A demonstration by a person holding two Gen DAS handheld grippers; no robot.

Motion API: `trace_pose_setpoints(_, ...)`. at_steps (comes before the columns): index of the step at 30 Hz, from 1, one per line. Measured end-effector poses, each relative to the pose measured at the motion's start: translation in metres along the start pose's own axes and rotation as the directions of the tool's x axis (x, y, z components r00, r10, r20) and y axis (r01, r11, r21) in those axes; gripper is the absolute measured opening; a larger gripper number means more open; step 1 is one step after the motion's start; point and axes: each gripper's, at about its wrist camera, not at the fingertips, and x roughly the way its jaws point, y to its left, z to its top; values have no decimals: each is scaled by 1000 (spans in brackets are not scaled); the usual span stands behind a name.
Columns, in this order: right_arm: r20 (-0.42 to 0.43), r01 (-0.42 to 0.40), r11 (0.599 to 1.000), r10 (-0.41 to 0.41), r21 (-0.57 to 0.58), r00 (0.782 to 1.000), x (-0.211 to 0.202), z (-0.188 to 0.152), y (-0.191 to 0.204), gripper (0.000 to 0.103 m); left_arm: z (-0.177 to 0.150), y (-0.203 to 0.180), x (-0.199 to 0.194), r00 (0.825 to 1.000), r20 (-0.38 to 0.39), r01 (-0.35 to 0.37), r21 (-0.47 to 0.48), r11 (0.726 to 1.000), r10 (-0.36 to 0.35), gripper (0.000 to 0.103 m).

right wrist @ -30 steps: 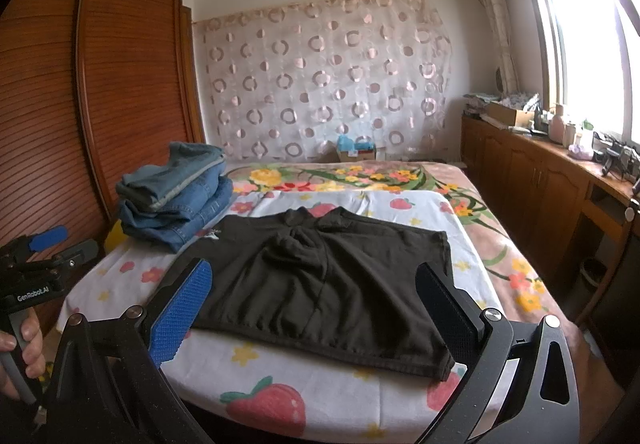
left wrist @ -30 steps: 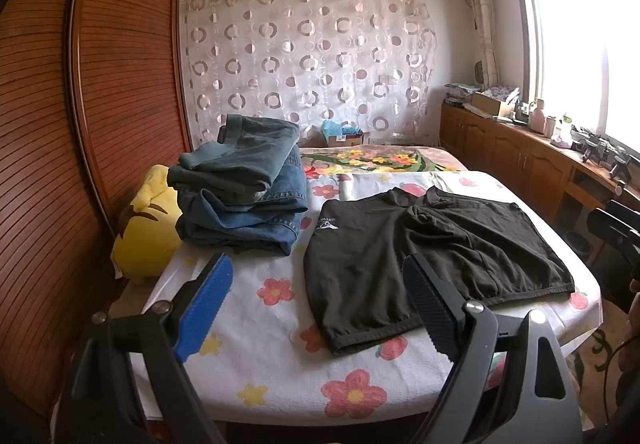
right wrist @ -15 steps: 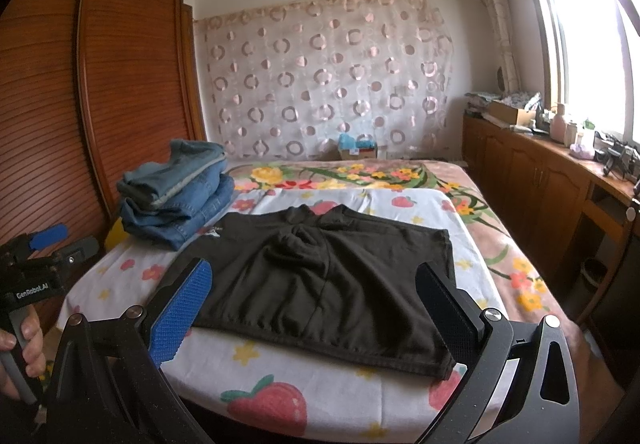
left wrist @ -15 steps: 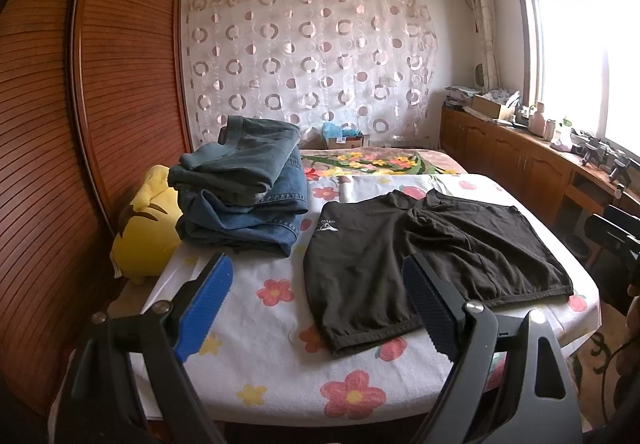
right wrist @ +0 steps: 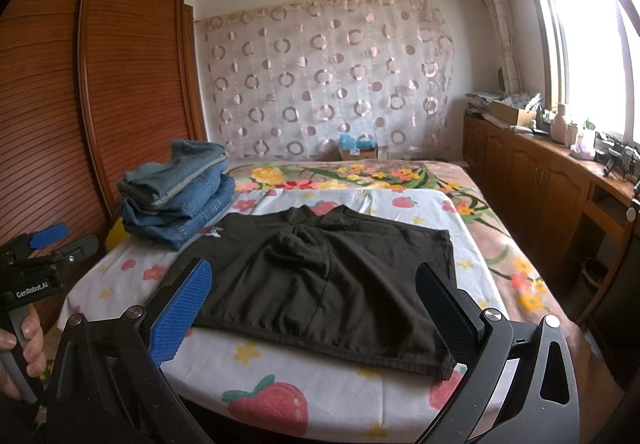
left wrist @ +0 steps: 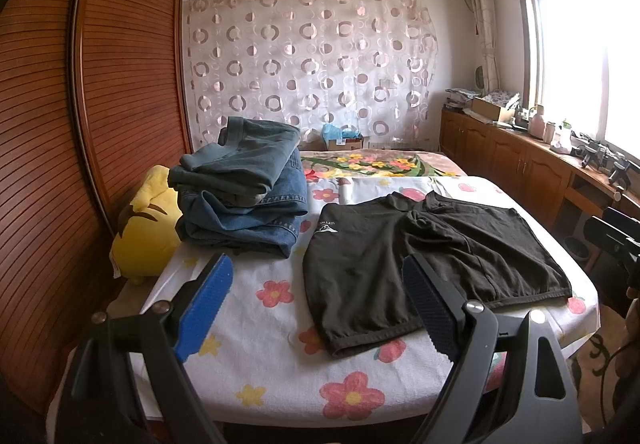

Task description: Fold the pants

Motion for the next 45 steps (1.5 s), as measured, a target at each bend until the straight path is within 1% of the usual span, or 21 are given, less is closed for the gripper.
trace_pose_setpoints(32, -2, 1, 1000, -1, -1, 1000, 2, 1, 1, 103, -1, 2, -2, 1000, -2, 2, -4, 1000, -2, 88)
trace_pose_setpoints(34, -10, 1, 1000, -1, -2, 1000, 6, 0, 2, 103, -1, 1, -2, 1000, -14, 8, -4, 1000, -8, 88)
trace_pose_setpoints(37, -21, 4, 1000, -4, 0, 1000, -2, 2, -4, 103, -4, -1, 2, 999, -40, 21, -3, 1000, -21, 88)
trace_pose_setpoints(39, -32, 6, 1000, -5, 3, 999, -2, 1, -7, 103, -8, -3, 12, 997, -62, 43, -2, 999, -43, 88)
trace_pose_setpoints(42, -42, 8, 1000, -8, 3, 999, 15, -9, 1, 103, -15, -3, 27, 994, -96, 58, -3, 998, -58, 88)
trace_pose_setpoints(45, -55, 13, 1000, -12, 4, 998, 18, -12, -5, 103, -21, -2, 40, 989, -126, 75, -7, 997, -76, 88)
